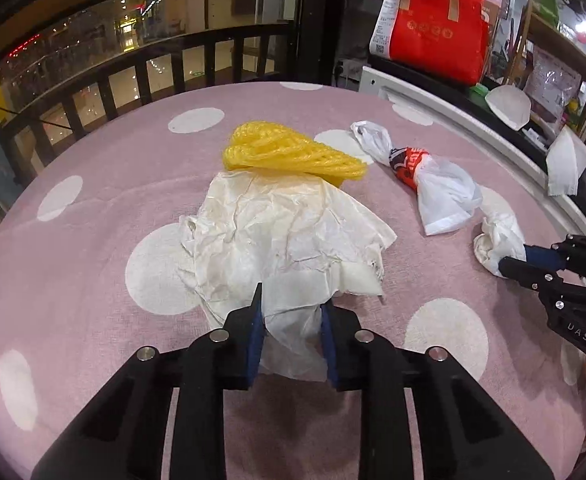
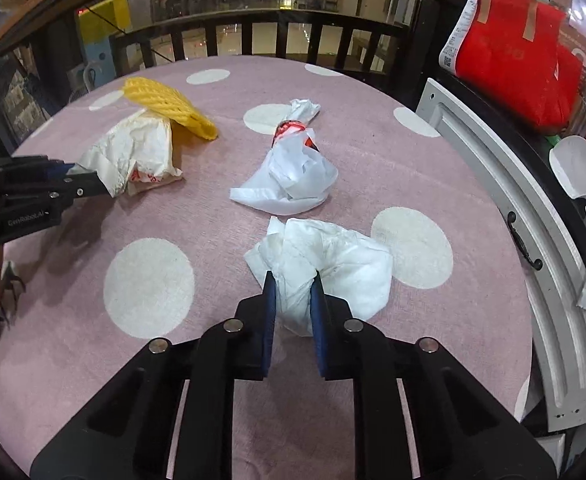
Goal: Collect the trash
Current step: 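Grasp the white tissue with the right tool while the left tool grasps the crumpled white paper, then carry the tissue over the black bin and open the right tool while the left tool carries the paper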
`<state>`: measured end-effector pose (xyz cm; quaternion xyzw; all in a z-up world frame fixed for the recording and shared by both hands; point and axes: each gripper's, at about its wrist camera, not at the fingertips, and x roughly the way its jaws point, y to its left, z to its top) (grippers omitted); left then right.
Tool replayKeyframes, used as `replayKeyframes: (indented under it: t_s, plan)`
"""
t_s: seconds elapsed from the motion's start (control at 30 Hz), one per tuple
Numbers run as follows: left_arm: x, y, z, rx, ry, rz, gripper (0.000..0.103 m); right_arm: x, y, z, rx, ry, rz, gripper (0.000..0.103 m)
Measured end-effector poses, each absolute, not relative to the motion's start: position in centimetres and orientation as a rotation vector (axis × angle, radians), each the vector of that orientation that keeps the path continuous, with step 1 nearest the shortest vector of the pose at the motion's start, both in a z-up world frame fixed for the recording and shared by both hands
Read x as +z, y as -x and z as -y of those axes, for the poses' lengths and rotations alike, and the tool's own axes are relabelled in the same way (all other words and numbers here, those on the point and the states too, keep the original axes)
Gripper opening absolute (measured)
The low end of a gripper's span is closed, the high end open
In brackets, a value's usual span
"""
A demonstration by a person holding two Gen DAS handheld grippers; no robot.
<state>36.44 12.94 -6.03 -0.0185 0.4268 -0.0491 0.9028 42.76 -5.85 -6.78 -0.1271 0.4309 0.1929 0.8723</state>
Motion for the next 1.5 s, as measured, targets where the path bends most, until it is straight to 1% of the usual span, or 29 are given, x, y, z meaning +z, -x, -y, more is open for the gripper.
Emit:
replayKeyframes:
  t_s: [0.07, 0.1, 0.13, 0.6, 1.07, 1.5]
  plan:
    - [-5.7, -35.8, -12.8, -0.102, 0.042, -0.869, 0.018, -6.2, -41.9, 6.2, 0.413, 0.255, -0.882, 0.016]
    - [-5.4, -35.3, -12.7, -0.105, 0.045, -0.859, 0.014, -6.0, -41.6, 6.3, 0.417, 0.251, -0.878, 0.016]
    - [-5.1, -34.9, -12.6, -0.11, 0.047, -0.85, 0.014, -5.7, -41.1, 6.4, 0.422, 0.244, -0.874, 0.016]
    - [-1.9, -27.2, -8.4, -0.2, 0.083, -0.72, 0.014, -3.3, -33.6, 10.2, 0.446, 0.174, -0.808, 0.016]
    - [-1.8, -22.3, -1.9, -0.283, 0.045, -0.693, 0.014, -3.2, -27.4, 16.1, 0.403, 0.124, -0.782, 0.016]
    - [-1.1, -19.0, 4.7, -0.405, 0.048, -0.659, 0.014, -3.9, -22.7, 25.0, 0.267, 0.036, -0.789, 0.016]
